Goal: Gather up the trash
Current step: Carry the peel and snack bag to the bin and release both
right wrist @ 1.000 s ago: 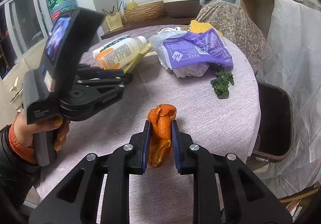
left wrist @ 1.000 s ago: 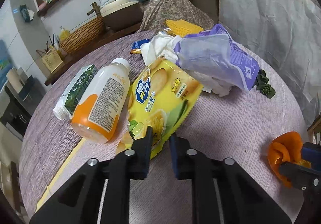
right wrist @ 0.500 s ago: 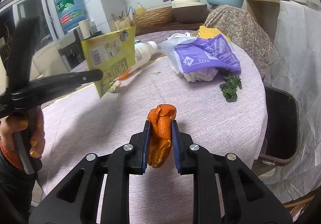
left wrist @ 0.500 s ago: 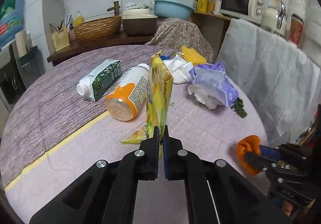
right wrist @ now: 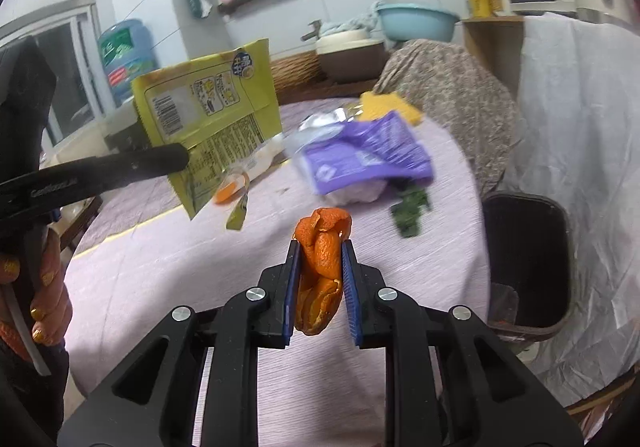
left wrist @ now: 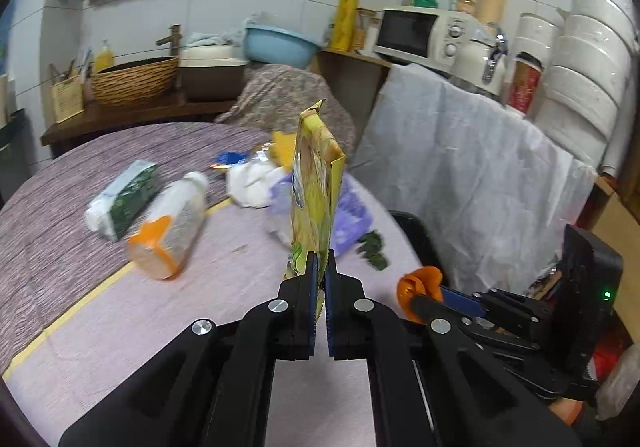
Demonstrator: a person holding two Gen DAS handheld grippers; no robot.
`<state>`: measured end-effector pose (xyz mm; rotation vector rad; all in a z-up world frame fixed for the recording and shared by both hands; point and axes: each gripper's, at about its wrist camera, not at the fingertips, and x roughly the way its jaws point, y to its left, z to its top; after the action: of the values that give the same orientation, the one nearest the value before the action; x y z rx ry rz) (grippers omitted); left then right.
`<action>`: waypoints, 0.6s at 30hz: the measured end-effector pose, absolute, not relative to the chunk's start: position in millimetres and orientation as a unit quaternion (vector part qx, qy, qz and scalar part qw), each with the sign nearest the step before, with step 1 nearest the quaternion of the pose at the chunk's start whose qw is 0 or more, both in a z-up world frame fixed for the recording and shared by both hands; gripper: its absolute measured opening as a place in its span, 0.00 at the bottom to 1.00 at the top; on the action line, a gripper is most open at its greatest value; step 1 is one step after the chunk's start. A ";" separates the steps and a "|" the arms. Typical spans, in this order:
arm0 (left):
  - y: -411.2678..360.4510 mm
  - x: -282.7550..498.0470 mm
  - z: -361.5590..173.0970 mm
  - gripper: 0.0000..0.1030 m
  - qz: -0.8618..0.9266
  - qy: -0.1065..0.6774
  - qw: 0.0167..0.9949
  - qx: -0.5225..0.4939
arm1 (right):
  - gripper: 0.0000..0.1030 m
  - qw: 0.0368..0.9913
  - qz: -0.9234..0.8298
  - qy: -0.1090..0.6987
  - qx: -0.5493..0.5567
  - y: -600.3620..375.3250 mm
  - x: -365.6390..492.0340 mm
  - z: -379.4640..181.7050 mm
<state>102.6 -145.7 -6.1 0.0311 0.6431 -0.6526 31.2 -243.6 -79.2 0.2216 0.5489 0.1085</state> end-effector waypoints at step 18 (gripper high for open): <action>-343.9 148.6 -43.0 0.04 -0.418 0.392 0.817 0.065 | 0.21 0.899 -0.156 0.350 0.214 -437.1 97.5 -184.5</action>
<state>148.6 -343.9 -43.0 0.1384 0.8357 -0.8914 97.5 -437.1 -184.5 0.4429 0.7242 -0.3236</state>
